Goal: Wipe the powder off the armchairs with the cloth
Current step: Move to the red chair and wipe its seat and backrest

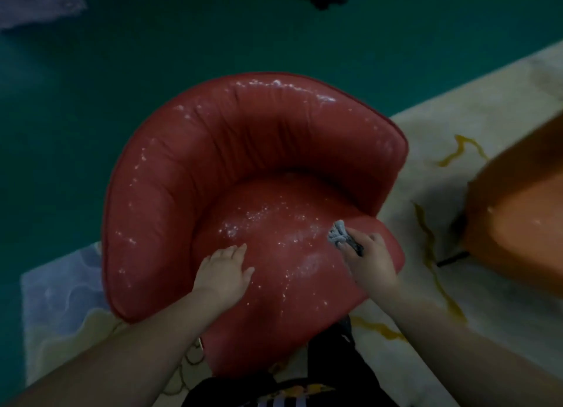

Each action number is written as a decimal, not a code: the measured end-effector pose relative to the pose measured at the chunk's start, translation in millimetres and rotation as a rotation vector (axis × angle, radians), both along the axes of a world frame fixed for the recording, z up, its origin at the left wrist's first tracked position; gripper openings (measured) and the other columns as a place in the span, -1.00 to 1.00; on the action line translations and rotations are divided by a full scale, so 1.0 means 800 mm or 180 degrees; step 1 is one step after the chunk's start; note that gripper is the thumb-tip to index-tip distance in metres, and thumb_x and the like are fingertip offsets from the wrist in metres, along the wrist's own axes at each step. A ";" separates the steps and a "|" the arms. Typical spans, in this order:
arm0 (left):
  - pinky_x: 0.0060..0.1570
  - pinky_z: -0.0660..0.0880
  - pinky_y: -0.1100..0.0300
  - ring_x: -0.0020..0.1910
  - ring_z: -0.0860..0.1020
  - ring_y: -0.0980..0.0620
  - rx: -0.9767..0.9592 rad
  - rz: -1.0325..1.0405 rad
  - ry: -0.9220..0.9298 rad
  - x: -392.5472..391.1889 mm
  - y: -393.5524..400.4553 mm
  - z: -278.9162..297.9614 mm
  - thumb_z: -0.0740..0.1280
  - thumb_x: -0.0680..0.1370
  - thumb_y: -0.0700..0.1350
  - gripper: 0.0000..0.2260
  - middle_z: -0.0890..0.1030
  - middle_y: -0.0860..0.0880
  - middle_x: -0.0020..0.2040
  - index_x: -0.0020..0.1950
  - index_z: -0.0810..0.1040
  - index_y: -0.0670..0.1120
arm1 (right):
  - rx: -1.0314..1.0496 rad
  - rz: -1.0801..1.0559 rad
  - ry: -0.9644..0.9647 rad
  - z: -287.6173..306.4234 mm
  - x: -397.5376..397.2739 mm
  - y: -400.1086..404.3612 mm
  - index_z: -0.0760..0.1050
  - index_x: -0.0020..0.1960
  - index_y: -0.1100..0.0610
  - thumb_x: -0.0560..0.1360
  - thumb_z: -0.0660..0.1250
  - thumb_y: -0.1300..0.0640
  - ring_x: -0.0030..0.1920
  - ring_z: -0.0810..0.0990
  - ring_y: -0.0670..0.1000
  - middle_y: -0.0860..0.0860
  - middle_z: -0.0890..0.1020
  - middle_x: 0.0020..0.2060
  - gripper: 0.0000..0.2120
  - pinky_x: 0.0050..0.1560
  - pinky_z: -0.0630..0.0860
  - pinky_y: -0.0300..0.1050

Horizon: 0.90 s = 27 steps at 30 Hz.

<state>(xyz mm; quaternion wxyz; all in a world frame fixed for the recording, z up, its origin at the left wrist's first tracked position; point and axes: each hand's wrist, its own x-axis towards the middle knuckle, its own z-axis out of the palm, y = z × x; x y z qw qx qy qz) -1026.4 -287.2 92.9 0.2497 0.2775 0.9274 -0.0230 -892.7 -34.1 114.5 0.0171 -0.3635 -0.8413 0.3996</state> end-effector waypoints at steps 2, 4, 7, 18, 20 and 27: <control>0.46 0.16 0.02 0.49 0.18 -0.03 -0.0069 0.0412 -0.0005 0.009 0.011 -0.006 0.02 0.62 0.19 -0.44 0.20 -0.03 0.54 0.57 0.05 0.00 | -0.0049 0.0409 -0.0115 -0.012 -0.020 0.032 0.47 0.35 -0.01 0.57 0.30 0.01 -0.15 0.43 -0.19 0.02 0.40 0.01 -0.64 -0.24 0.29 -0.43; 0.48 0.12 0.01 0.52 0.12 -0.03 -0.0105 0.0796 -0.0008 0.024 0.021 -0.009 0.01 0.62 0.19 -0.44 0.14 -0.02 0.56 0.57 0.03 0.01 | -0.0051 0.0778 -0.0180 -0.020 -0.037 0.054 0.47 0.35 -0.01 0.56 0.31 0.01 -0.13 0.42 -0.18 0.02 0.42 0.03 -0.63 -0.20 0.28 -0.38; 0.49 0.07 0.00 0.54 0.05 -0.02 -0.0037 0.1368 0.0018 0.054 0.030 -0.012 0.01 0.63 0.18 -0.44 0.06 0.00 0.58 0.58 0.02 0.01 | -0.0144 0.1226 -0.0189 -0.028 -0.061 0.070 0.47 0.35 0.02 0.56 0.32 0.02 -0.13 0.45 -0.17 -0.02 0.39 0.02 -0.63 -0.07 0.33 -0.34; 0.46 0.14 -0.01 0.52 0.07 -0.05 0.0273 0.2681 0.0009 0.172 -0.027 -0.051 0.07 0.61 0.17 -0.44 0.05 0.03 0.58 0.57 0.06 0.01 | -0.0141 0.2454 -0.0156 -0.076 -0.091 -0.002 0.48 0.35 0.03 0.56 0.30 0.06 -0.11 0.43 -0.29 0.00 0.41 -0.02 -0.64 -0.18 0.30 -0.58; 0.47 0.13 -0.01 0.52 0.09 -0.06 0.0351 0.2838 0.0027 0.188 -0.036 -0.069 0.09 0.61 0.16 -0.44 0.07 0.02 0.57 0.57 0.08 0.01 | -0.0118 0.2616 -0.0135 -0.091 -0.088 -0.019 0.48 0.34 0.05 0.56 0.31 0.09 -0.15 0.42 -0.32 0.01 0.41 -0.04 -0.65 -0.18 0.28 -0.61; 0.47 0.15 -0.01 0.52 0.08 -0.04 0.0500 0.3120 0.0047 0.238 -0.080 -0.148 0.18 0.58 0.17 -0.39 0.07 0.02 0.57 0.56 0.07 0.02 | -0.0008 0.3110 -0.0086 -0.169 -0.071 -0.088 0.47 0.35 0.06 0.55 0.32 0.08 -0.17 0.40 -0.20 0.01 0.43 0.00 -0.63 -0.19 0.25 -0.52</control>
